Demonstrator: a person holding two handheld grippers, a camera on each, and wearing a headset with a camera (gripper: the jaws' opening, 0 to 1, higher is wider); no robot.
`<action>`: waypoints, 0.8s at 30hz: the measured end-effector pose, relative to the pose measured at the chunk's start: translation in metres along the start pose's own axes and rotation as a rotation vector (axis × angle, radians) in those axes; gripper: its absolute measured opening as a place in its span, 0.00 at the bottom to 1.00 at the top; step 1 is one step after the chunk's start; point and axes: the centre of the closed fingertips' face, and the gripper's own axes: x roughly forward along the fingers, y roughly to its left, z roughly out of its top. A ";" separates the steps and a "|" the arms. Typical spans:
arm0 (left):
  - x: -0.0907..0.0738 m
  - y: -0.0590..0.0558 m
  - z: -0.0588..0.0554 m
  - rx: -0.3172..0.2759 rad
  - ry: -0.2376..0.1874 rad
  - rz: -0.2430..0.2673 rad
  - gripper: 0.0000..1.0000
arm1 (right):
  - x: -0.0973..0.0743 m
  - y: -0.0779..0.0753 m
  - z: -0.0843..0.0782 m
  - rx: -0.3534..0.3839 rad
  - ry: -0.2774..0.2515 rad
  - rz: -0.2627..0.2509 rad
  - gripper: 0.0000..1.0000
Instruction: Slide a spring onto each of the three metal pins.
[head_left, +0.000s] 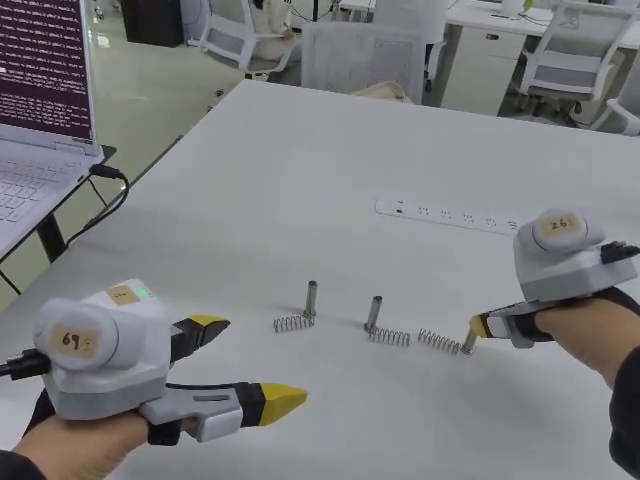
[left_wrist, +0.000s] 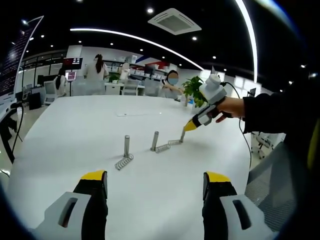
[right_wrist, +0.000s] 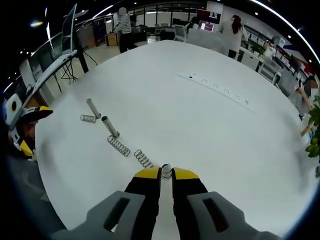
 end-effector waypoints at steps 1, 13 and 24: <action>0.000 0.000 0.000 0.000 0.000 0.000 0.75 | 0.000 0.000 0.000 -0.002 -0.003 -0.001 0.06; 0.001 0.000 0.000 -0.001 0.000 0.001 0.75 | -0.001 0.000 -0.001 -0.006 -0.004 0.003 0.07; 0.001 -0.002 0.000 -0.001 0.001 0.001 0.75 | -0.002 0.001 0.002 -0.025 -0.017 0.010 0.12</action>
